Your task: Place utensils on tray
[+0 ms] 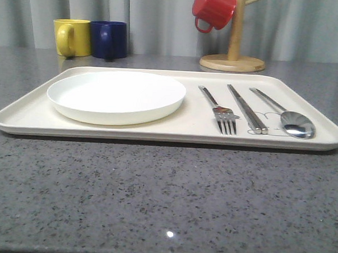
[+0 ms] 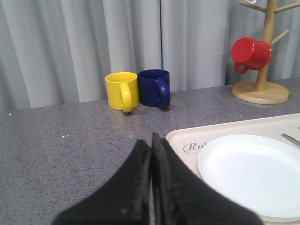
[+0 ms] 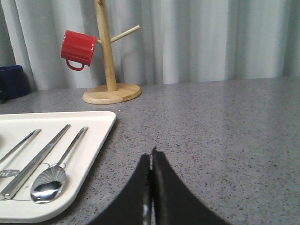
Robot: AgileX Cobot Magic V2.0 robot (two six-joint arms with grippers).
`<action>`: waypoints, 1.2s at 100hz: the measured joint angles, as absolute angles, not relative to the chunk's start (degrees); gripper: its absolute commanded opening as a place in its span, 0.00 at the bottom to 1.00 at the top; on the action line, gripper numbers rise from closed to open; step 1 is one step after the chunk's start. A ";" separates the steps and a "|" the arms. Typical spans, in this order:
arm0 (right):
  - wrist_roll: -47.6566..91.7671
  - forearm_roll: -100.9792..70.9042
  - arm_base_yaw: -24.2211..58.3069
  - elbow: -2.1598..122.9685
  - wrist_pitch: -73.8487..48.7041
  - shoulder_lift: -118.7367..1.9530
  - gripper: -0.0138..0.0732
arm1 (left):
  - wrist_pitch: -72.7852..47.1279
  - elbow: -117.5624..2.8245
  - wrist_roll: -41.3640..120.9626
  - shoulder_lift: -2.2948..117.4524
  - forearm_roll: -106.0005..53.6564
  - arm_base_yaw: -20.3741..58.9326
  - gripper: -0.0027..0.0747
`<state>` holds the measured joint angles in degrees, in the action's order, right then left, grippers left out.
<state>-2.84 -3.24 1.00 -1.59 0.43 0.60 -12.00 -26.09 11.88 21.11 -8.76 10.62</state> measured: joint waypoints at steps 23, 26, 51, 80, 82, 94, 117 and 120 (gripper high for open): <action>-2.84 -3.24 1.00 -1.59 0.43 0.60 0.08 | -11.92 -19.44 5.40 13.39 -1.28 10.62 0.01; -2.84 -3.24 1.00 -1.59 0.43 0.60 0.08 | -11.92 -18.35 5.39 12.37 -0.87 10.62 0.01; -2.84 -3.24 1.00 -1.59 0.43 0.60 0.08 | -8.92 -8.15 5.06 3.27 0.31 9.34 0.01; -2.84 -3.24 1.00 -1.59 0.43 0.60 0.08 | -7.68 -0.61 3.88 -0.33 0.31 4.76 0.01; -2.84 -3.24 1.00 -1.59 0.43 0.60 0.08 | -7.68 -0.46 3.72 -0.33 0.31 4.51 0.01; -2.84 -3.24 1.00 -1.59 0.43 0.60 0.08 | -6.24 -0.24 3.51 -0.33 0.31 4.02 0.01; -2.84 -3.24 1.00 -1.59 0.43 0.60 0.08 | -2.49 -0.24 3.42 -0.33 0.31 4.02 0.01; -2.84 -3.24 1.00 -1.59 0.43 0.60 0.08 | -2.33 -0.24 3.42 -0.33 0.31 4.02 0.01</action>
